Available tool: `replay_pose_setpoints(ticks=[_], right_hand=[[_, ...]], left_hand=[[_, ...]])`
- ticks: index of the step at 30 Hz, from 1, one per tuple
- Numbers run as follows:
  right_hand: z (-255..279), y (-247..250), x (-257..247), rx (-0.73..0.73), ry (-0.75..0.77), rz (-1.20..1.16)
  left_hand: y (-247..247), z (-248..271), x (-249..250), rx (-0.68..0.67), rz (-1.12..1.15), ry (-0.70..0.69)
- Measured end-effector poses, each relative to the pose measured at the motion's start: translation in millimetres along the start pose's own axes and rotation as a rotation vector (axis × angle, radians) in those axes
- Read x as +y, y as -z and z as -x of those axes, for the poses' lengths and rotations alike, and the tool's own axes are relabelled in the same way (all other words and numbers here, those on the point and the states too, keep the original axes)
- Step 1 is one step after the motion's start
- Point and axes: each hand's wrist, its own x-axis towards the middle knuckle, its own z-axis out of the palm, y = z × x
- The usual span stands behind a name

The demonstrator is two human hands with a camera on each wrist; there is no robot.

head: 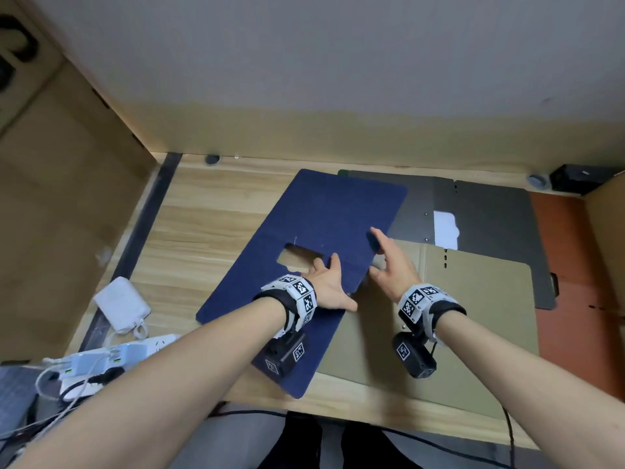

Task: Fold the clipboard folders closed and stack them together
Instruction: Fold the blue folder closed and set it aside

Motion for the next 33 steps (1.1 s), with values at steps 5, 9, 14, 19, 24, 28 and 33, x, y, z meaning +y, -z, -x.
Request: replay_pose_setpoints(ticks=[5,9,14,19,24,28,33], right_hand=[[-30,47,-45,0.255,0.189,0.098],[-43,85,-84,0.378,0.301,0.201],[-52,124,-130,0.516,0.352,0.287],[-53,151,-171,0.624,0.376,0.404],[-50,167,-192,0.653,0.361,0.534],[-41,156,-182,0.489,0.245,0.515],[-20,122,-149,0.364,0.094,0.445]], left_hand=[[72,30,-3,-0.046,-0.066,-0.070],[131,65,1,-0.012,-0.108,-0.184],[198,101,2,0.036,-0.030,-0.322],[245,116,-2,0.217,-0.259,-0.450],[265,99,-15,0.417,-0.255,-0.478],[261,74,-26,0.464,-0.142,-0.500],[231,43,-31,0.322,-0.186,-0.518]])
